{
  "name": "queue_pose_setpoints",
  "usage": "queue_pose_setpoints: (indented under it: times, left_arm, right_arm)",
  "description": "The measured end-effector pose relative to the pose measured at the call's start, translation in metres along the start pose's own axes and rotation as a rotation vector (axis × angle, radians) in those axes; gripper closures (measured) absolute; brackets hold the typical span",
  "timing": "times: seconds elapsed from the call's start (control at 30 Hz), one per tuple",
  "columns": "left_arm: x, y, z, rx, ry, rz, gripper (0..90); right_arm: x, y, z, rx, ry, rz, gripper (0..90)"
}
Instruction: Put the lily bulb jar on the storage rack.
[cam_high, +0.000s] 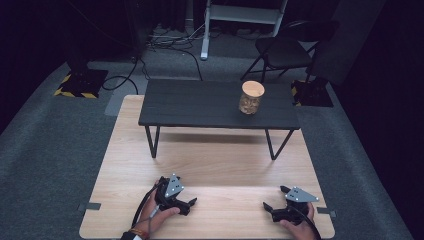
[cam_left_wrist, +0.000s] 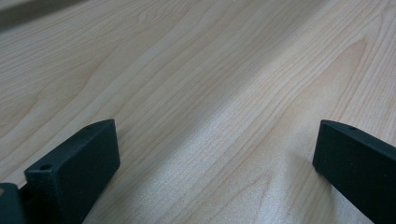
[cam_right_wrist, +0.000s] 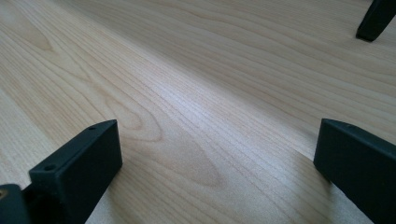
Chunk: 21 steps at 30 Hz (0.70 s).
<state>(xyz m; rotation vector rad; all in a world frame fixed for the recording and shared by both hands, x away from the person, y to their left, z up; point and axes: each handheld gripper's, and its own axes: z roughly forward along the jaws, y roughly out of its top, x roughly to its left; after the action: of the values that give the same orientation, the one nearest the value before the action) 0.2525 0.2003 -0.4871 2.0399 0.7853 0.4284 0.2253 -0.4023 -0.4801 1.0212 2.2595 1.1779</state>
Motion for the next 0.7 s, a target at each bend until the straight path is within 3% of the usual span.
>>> queue_pose_setpoints:
  times: [0.7]
  left_arm:
    - [0.0,0.0,0.0,0.0,0.0,0.0,0.5]
  right_arm:
    - [0.0,0.0001,0.0001,0.001,0.001,0.0,0.1]
